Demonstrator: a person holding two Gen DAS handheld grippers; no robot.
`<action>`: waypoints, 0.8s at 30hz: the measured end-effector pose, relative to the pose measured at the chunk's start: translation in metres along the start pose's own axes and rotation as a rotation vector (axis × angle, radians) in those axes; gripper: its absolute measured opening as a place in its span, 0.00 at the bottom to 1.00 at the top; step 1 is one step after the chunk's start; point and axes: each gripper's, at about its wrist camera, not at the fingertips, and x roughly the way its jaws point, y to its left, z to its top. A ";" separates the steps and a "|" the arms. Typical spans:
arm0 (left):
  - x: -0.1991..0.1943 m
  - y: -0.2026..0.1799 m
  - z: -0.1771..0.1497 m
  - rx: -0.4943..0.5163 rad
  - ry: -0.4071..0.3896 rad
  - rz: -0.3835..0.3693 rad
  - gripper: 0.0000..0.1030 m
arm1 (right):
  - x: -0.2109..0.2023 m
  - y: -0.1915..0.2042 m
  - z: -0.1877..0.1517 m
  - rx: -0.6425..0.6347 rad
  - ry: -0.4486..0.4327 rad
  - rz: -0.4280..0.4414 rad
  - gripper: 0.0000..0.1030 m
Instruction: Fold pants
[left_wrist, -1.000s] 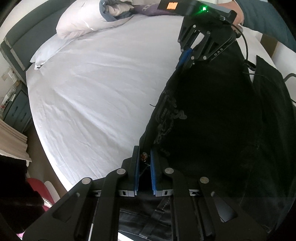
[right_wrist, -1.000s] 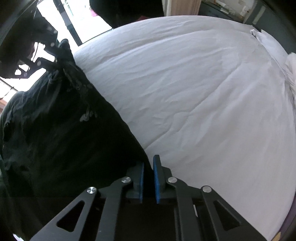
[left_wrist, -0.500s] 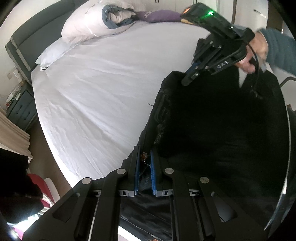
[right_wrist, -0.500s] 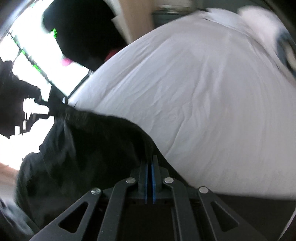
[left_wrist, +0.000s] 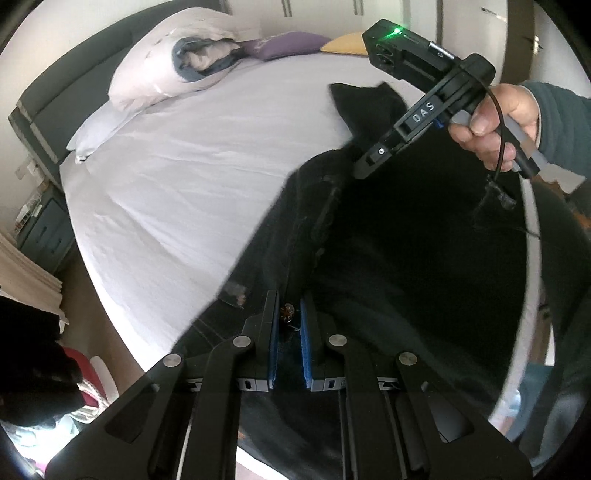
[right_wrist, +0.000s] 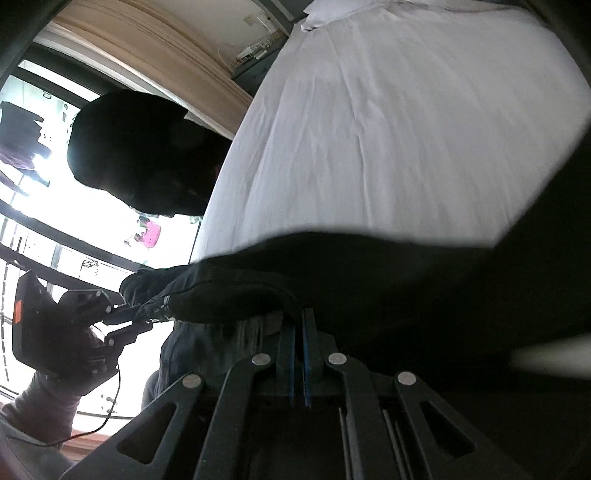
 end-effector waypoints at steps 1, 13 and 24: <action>0.000 -0.008 -0.003 0.004 0.006 -0.004 0.09 | -0.006 -0.001 -0.011 -0.004 0.004 -0.002 0.04; -0.006 -0.059 -0.043 -0.001 0.075 -0.039 0.09 | -0.041 0.018 -0.103 -0.127 0.021 -0.107 0.04; -0.005 -0.076 -0.063 0.008 0.109 -0.060 0.09 | -0.033 0.057 -0.160 -0.289 0.025 -0.271 0.04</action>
